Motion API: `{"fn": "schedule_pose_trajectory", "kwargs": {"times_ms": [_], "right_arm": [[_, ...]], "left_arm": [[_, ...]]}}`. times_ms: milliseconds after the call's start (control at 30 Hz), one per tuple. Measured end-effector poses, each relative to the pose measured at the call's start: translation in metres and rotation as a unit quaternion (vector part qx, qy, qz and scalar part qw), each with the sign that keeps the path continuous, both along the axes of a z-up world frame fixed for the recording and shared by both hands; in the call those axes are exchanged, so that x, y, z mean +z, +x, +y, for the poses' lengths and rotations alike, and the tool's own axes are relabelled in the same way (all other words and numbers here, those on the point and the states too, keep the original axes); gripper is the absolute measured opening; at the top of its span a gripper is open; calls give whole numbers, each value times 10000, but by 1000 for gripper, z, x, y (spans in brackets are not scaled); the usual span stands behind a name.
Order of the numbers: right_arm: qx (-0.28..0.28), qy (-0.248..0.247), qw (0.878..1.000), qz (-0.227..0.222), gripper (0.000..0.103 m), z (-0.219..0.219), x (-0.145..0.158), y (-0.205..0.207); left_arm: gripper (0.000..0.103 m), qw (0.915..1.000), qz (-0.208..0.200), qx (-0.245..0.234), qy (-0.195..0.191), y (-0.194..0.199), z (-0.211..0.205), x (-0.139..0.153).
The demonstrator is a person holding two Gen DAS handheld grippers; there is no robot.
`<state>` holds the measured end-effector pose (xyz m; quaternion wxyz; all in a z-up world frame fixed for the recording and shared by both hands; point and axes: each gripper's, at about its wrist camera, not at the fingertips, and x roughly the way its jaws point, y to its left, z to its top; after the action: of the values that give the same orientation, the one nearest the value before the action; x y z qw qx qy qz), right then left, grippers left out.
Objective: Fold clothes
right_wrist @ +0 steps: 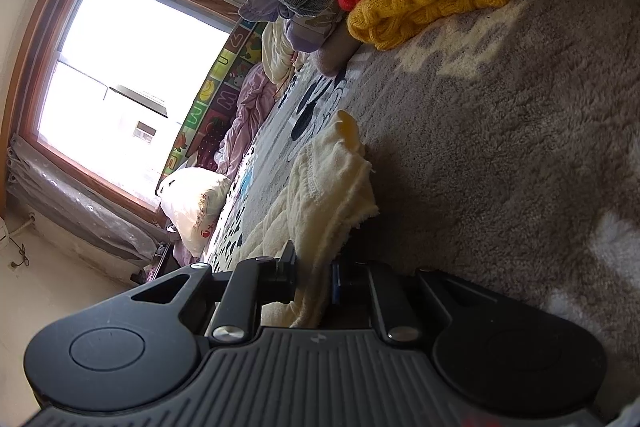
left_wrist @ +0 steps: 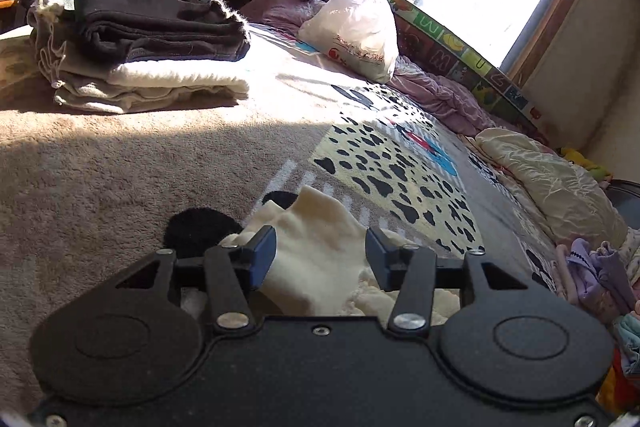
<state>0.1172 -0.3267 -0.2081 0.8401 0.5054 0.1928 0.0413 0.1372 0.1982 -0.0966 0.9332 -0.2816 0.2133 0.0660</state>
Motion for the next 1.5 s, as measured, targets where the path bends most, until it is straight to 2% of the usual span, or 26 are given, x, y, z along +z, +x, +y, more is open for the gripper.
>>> {"fn": "schedule_pose_trajectory", "kwargs": {"times_ms": [67,133,167,200,233,300,367,433,567,733,867,967,1033,1133,1267,1400,1500], "right_arm": [[-2,-47,10000,19,14,1,1,1],[-20,-104,9999,91,14,2,4,1],[-29,-126,9998,123,15,3,6,1],[-37,-147,9998,155,17,4,9,1],[-51,-162,9997,179,18,5,12,2],[-89,-191,9997,129,18,6,25,2],[-74,-332,9994,31,18,11,41,4],[-28,-556,9984,-77,18,18,59,7],[132,-1310,9909,-291,18,38,100,14],[531,-2241,9695,-844,18,83,146,15],[943,-2858,9452,-1268,18,132,176,22],[1266,-3334,9230,-1446,18,171,189,29],[1514,-3678,9049,-1513,18,202,194,34],[1950,-4373,8640,-1553,18,252,194,37],[2322,-5298,7992,-1634,18,315,183,34],[2560,-5840,7519,-1672,18,356,174,32],[2724,-6250,7121,-1674,18,385,163,30]], "left_arm": [[48,9995,-188,-263,-53,-4,-5,0],[48,9955,-110,-918,190,5,-21,-6],[49,9919,63,-1218,349,11,-29,-11],[46,9865,544,-1395,661,21,-39,-21],[49,9827,552,-1453,1003,23,-46,-26],[49,9797,559,-1520,1183,24,-51,-17],[52,9856,211,-1547,655,20,-40,-9],[54,9911,-145,-1325,29,15,-20,-7],[54,9933,-369,-965,-523,13,4,-7],[55,9881,-732,-870,-1036,11,18,-3],[55,9798,-932,-970,-1482,9,27,-2],[56,9705,-1046,-1077,-1888,9,35,-4],[56,9576,-1095,-1251,-2352,10,43,-7],[58,9471,-1142,-1364,-2672,11,48,-9],[59,9440,-1093,-1332,-2815,11,54,-9],[60,9431,-1026,-1304,-2880,10,63,-10],[61,9443,-1006,-1256,-2870,8,71,-10]]}}
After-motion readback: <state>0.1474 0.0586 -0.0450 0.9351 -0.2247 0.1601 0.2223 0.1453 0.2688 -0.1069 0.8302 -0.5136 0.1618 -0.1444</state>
